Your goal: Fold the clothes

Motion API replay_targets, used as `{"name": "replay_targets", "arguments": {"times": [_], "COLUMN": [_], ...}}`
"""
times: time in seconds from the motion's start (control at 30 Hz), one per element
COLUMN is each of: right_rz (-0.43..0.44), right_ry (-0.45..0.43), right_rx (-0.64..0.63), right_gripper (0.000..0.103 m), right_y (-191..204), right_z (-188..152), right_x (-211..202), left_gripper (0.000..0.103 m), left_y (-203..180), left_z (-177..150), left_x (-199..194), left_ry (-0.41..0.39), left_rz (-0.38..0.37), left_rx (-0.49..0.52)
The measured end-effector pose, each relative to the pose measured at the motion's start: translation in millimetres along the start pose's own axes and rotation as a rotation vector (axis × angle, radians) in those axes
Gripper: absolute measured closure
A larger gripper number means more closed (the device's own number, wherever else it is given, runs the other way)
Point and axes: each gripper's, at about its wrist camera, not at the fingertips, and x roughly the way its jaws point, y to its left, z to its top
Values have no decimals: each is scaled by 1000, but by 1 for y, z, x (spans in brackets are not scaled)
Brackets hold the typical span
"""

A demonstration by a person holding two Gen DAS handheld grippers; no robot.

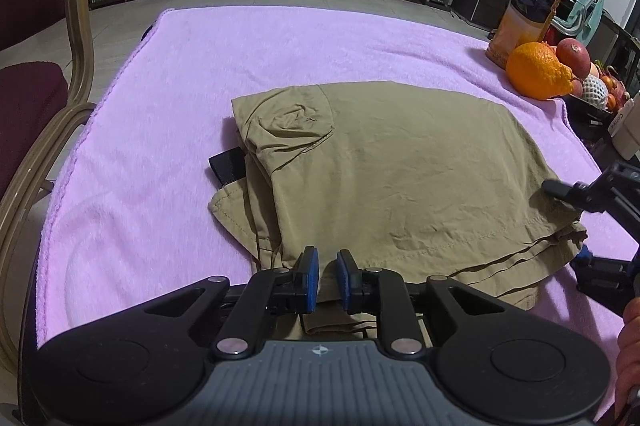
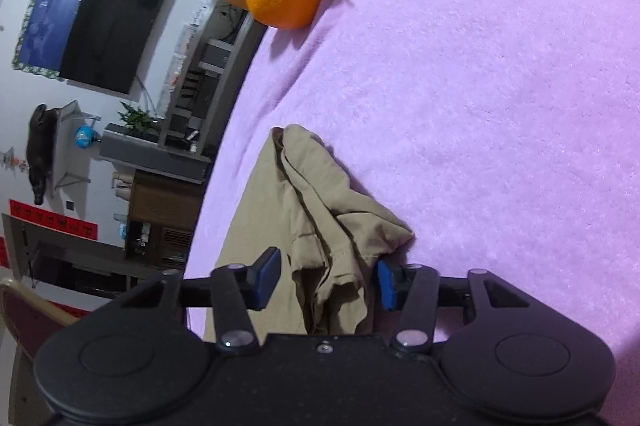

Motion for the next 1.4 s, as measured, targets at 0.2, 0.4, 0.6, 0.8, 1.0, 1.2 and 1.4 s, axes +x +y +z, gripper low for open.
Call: {"name": "replay_targets", "arguments": {"times": [0.2, 0.4, 0.6, 0.8, 1.0, 1.2, 1.4], "right_rz": [-96, -50, -66, -169, -169, -71, 33], "right_ry": [24, 21, -35, -239, -373, -365, -302], "right_rx": [-345, -742, -1087, -1438, -1621, -1603, -1646], "right_gripper": [90, 91, 92, 93, 93, 94, 95], "right_y": [73, 177, 234, 270, 275, 265, 265], "right_z": [-4, -40, -58, -71, -84, -77, -85], "right_x": [-20, -76, -155, -196, -175, -158, -144], "left_gripper": [89, 91, 91, 91, 90, 88, 87], "left_y": [-2, 14, 43, 36, 35, 37, 39], "left_z": [4, 10, 14, 14, 13, 13, 15], "left_x": [-15, -81, -130, -126, -117, -115, -116], "left_ry": [-2, -139, -299, -290, -280, -297, -319], "left_rz": [20, -166, -292, -256, -207, -146, -91], "left_rx": [4, -79, -168, -162, -145, -162, -184]}}
